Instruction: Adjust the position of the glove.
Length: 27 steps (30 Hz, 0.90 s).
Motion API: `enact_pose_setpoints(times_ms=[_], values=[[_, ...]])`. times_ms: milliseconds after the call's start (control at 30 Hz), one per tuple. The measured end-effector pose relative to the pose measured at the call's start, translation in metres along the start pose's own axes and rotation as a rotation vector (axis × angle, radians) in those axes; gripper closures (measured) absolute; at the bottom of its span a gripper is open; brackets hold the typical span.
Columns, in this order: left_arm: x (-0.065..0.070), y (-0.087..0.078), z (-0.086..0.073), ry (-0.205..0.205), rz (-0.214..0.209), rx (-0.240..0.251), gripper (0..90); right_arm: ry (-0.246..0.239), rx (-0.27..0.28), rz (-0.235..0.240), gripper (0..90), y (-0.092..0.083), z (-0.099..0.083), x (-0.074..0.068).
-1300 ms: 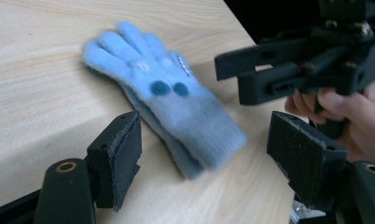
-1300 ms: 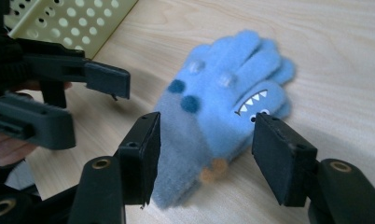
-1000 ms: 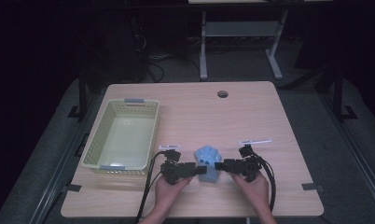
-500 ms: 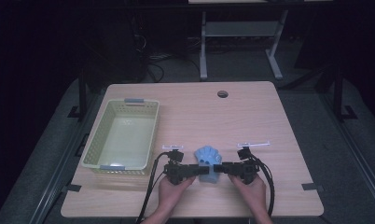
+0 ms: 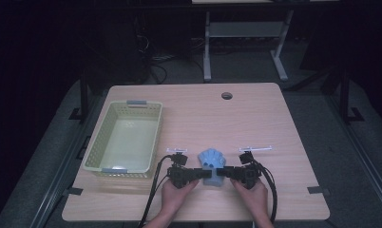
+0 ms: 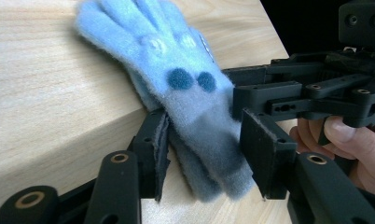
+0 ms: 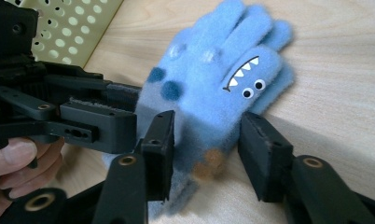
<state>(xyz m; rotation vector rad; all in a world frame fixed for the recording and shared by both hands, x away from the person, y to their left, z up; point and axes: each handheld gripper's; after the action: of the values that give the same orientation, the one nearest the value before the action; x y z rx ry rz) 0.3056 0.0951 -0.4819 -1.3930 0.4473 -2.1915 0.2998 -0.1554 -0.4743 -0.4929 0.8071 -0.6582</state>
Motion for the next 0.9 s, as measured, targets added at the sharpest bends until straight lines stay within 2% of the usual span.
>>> enact_pose_setpoints(times_ms=[333,433,700,900], values=[[-0.0040,0.0045,0.0010,-0.005,-0.031,-0.025,64.3,-0.011,0.005,0.000,69.0,0.0063,-0.0026,-0.0054],[-0.0063,0.0058,0.0029,-0.025,-0.048,-0.029,67.7,0.011,0.004,0.012,72.2,0.0074,-0.0028,-0.0046],[-0.0059,0.0048,0.0046,-0.011,-0.060,-0.028,71.1,0.038,0.009,0.059,77.8,0.0058,-0.0030,-0.0002],[-0.0076,0.0032,0.0060,-0.012,-0.079,-0.023,74.0,0.026,0.025,0.068,79.1,0.0035,-0.0017,-0.0025]])
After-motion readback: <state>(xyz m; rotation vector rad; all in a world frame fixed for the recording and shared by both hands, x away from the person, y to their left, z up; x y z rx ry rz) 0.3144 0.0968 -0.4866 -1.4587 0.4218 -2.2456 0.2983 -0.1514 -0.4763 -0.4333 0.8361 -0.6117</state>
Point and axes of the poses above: each handheld gripper's, and its own axes: y roughly forward along the jaws, z roughly out of its top, x roughly to its right, and after that the axes turned 8 degrees about -y, right-handed
